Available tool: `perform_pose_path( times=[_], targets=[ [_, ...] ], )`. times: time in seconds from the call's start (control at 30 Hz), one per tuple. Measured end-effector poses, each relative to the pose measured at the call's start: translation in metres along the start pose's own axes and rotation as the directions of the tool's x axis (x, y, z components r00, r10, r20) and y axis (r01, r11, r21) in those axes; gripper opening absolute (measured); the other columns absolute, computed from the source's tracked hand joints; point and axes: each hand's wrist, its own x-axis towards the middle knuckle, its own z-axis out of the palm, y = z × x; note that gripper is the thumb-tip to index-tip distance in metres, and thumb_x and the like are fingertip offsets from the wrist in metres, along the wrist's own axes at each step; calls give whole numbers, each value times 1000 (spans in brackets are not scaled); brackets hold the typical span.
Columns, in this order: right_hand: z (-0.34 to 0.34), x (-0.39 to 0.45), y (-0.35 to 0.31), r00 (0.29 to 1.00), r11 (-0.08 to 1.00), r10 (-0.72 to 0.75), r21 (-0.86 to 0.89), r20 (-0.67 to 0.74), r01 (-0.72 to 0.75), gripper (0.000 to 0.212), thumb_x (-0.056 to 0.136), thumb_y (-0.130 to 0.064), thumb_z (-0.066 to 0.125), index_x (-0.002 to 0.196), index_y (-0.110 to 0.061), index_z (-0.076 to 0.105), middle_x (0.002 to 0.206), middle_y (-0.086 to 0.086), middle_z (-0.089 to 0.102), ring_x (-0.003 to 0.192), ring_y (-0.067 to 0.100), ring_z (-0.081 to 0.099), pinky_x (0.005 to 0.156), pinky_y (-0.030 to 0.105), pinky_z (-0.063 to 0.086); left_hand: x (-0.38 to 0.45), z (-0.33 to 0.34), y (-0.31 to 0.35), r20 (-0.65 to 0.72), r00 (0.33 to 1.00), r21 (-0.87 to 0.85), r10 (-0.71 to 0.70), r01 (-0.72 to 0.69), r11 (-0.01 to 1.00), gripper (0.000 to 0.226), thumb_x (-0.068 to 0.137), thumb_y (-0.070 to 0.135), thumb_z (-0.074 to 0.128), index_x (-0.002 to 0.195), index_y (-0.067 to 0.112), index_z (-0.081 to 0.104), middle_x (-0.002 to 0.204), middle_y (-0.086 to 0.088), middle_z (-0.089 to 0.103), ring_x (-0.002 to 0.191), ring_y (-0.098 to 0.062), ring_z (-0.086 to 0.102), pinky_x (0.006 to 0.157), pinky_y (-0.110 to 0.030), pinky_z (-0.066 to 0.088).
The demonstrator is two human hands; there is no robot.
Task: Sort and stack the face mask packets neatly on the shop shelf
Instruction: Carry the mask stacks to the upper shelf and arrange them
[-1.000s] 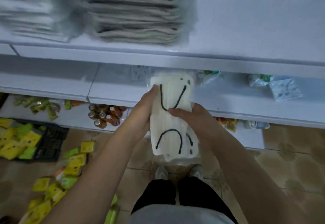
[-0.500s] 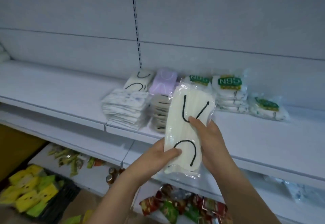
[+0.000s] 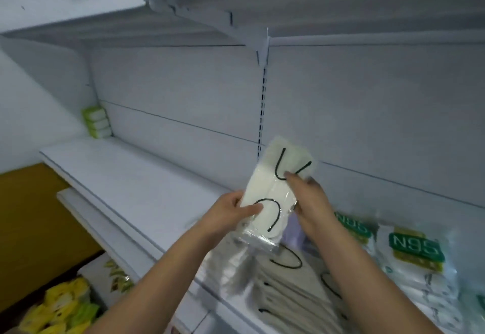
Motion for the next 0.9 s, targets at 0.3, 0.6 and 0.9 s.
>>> perform_pose_path(
  times=[0.3, 0.6, 0.9],
  targets=[
    [6, 93, 27, 995, 892, 94, -441, -35, -99, 29, 98, -18, 49, 109, 8, 58, 95, 19, 62, 88, 35, 62, 99, 54, 49, 127, -43, -39, -151, 978, 367, -145, 192, 910, 63, 89, 29, 74, 141, 3, 49, 133, -7, 57, 111, -24, 63, 76, -23, 50],
    [45, 110, 31, 997, 654, -83, -754, 10, 62, 49, 101, -30, 44, 144, -6, 44, 147, 15, 47, 136, 29, 44, 108, 30, 32, 135, -46, -58, -53, 997, 869, -50, 71, 490, 90, 90, 58, 59, 158, 16, 17, 157, -10, 26, 144, -32, 25, 113, -46, 27],
    [159, 25, 72, 799, 443, -479, -685, 365, 578, 49, 101, -30, 47, 144, -6, 43, 144, 12, 47, 130, 25, 48, 109, 38, 39, -36, -89, -113, -277, 825, 491, 493, -319, 810, 23, 99, 13, 53, 119, 19, 61, 113, 11, 58, 103, -5, 59, 87, -19, 48]
  ],
)
